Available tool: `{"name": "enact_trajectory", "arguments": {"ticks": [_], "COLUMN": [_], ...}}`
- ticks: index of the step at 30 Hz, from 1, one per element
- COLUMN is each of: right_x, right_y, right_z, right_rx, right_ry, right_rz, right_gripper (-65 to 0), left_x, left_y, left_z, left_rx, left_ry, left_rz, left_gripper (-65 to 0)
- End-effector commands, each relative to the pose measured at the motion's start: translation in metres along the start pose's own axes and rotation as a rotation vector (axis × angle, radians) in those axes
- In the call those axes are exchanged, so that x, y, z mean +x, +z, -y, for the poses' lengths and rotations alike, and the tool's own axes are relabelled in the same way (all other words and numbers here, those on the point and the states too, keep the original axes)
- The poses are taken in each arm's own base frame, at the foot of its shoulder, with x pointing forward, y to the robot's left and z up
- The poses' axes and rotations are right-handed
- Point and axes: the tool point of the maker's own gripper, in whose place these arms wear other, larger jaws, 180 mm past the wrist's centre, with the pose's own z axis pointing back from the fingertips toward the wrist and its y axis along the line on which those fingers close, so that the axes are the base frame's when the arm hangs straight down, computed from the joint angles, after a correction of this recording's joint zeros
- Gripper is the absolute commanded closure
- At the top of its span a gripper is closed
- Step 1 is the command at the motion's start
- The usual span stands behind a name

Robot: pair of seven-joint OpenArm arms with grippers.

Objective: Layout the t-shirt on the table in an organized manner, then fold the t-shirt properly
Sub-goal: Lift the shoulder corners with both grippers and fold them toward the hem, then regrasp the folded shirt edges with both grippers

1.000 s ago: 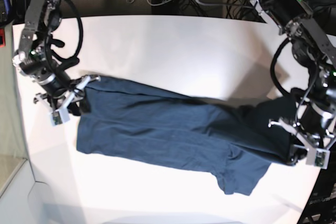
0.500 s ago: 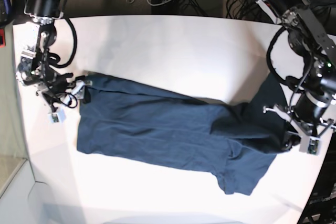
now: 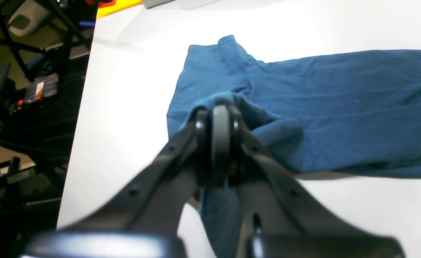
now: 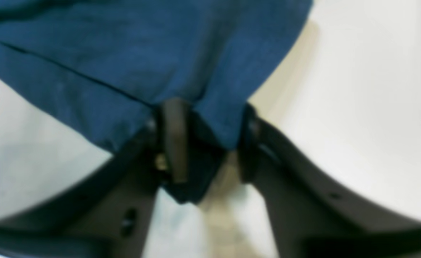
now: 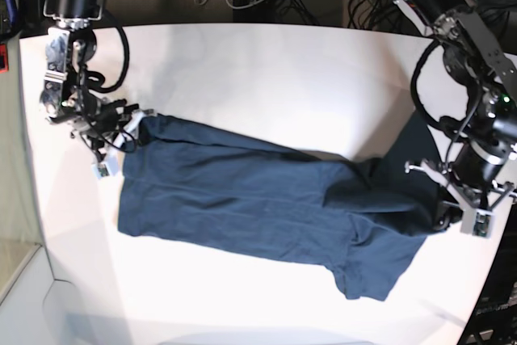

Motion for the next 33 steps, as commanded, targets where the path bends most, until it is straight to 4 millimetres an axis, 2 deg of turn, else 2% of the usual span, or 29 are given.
{"name": "enact_trajectory", "arguments": {"ticks": [1,4,6,11,16,19,23,31,33], "right_x": [0.013,0.018,0.023,0.050,0.080,0.089,0.088,0.060,0.051], "right_y": [0.003,0.004,0.008,0.027,0.051,0.060,0.061,0.052,0.047], "right_z": [0.004,0.005,0.008,0.010,0.009,0.014,0.016,0.015,0.016], "right_rx": [-0.007,-0.009,-0.019,-0.050,-0.084,-0.106,-0.110,-0.091,-0.086], "right_ry": [0.009,0.012,0.021,0.084,0.161,0.184,0.186,0.168,0.151], "right_rz": [0.030,0.042,0.055,0.126,0.210,0.231,0.227,0.162,0.137], "right_gripper": [-10.5,0.0,0.0,0.0,0.0,0.0,0.0,0.0,-3.9], "left_x": [0.017,0.017,0.017,0.017,0.016,0.015,0.013,0.010,0.010], "left_y": [0.002,0.002,0.003,0.003,0.011,0.014,0.017,0.018,0.018], "left_z": [-0.003,-0.003,-0.003,-0.005,-0.027,-0.033,-0.037,-0.032,-0.032], "left_rx": [0.006,0.006,0.007,0.011,0.071,0.087,0.093,0.065,0.065], "left_ry": [-0.012,-0.012,-0.011,-0.015,0.011,0.018,0.013,0.023,0.023], "left_rz": [0.059,0.059,0.059,0.059,0.066,0.066,0.061,0.065,0.065], "left_gripper": [-0.3,-0.3,-0.3,-0.3,-0.3,-0.3,-0.3,-0.3,-0.3]}}
